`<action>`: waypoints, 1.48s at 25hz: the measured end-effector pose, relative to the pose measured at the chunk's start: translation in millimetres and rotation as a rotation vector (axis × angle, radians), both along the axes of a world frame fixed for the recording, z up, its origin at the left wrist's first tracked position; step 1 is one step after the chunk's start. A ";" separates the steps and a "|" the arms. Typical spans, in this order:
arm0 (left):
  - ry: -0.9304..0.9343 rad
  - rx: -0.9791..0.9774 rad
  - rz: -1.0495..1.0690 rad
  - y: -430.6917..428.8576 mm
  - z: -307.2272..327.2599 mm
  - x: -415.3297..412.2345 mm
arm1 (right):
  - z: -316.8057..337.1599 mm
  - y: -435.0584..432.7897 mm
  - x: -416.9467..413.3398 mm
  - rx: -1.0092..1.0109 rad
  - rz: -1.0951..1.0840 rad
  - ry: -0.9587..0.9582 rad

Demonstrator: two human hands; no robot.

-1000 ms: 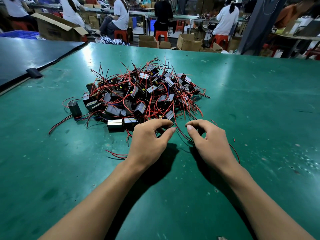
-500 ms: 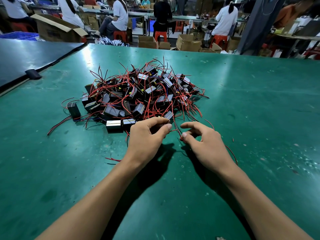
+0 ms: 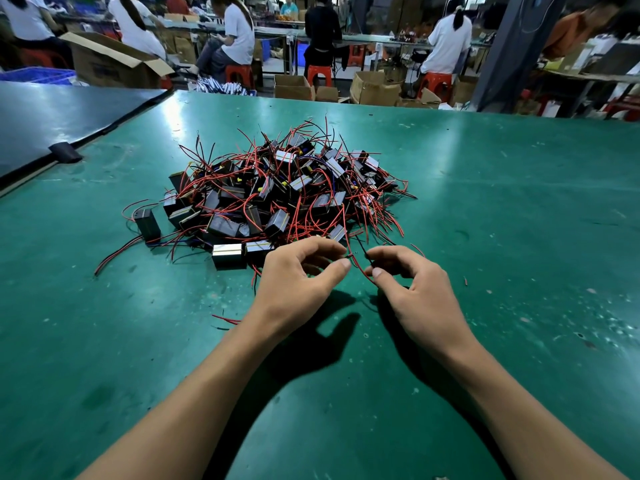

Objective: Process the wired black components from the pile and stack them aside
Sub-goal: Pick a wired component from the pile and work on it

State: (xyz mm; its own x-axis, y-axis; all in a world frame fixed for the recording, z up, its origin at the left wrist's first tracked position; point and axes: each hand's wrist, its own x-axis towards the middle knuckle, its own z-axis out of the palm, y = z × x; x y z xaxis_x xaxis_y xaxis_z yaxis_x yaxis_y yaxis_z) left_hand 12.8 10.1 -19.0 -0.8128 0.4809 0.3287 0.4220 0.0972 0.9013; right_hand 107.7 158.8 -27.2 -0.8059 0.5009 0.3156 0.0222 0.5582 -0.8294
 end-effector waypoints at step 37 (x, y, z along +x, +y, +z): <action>-0.063 -0.099 -0.015 2.3 -2.7 -0.6 | -6.7 -8.0 -0.8 -0.028 0.041 0.099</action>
